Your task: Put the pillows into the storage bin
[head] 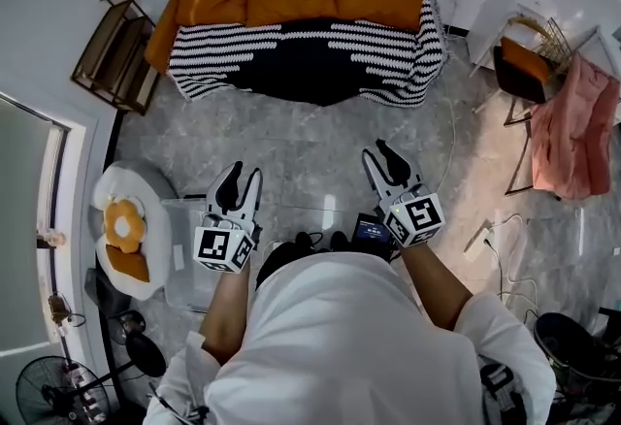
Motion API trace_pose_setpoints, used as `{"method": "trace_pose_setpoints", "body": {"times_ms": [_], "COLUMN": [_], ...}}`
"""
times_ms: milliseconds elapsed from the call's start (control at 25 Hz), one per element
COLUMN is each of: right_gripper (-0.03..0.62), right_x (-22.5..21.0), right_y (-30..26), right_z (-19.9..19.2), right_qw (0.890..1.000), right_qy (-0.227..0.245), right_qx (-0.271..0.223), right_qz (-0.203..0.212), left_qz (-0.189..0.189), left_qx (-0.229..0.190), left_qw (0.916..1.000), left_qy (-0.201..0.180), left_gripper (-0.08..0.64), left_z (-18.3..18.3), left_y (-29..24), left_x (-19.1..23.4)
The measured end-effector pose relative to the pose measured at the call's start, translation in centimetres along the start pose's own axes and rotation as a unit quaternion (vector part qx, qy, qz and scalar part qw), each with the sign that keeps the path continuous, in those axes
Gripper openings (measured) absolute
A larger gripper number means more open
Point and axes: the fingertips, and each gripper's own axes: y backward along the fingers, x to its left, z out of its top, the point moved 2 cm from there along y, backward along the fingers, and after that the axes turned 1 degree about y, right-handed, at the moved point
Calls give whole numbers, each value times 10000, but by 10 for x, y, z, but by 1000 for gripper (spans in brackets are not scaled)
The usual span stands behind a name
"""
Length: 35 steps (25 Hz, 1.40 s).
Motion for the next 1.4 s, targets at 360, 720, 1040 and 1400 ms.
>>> {"method": "trace_pose_setpoints", "body": {"times_ms": [360,720,1040,1400], "right_gripper": [133,133,127,127], "right_x": [-10,-33,-78,-114], "right_y": [-4,-45,-143,-269], "right_z": [-17,-22,5,15], "right_qw": [9995,9994,9997,9997], "right_qy": [-193,-138,-111,-183], "right_qx": [61,31,-96,-44], "right_qz": [231,312,175,-128], "left_qz": [56,278,347,60], "left_qx": [222,-5,-127,-62], "left_qw": [9996,9996,9992,9997], "left_qy": [-148,88,150,217], "left_gripper": [153,152,152,150], "left_z": [-6,-11,11,31], "left_y": [3,-37,-103,-211], "left_x": [-8,35,109,222]}}
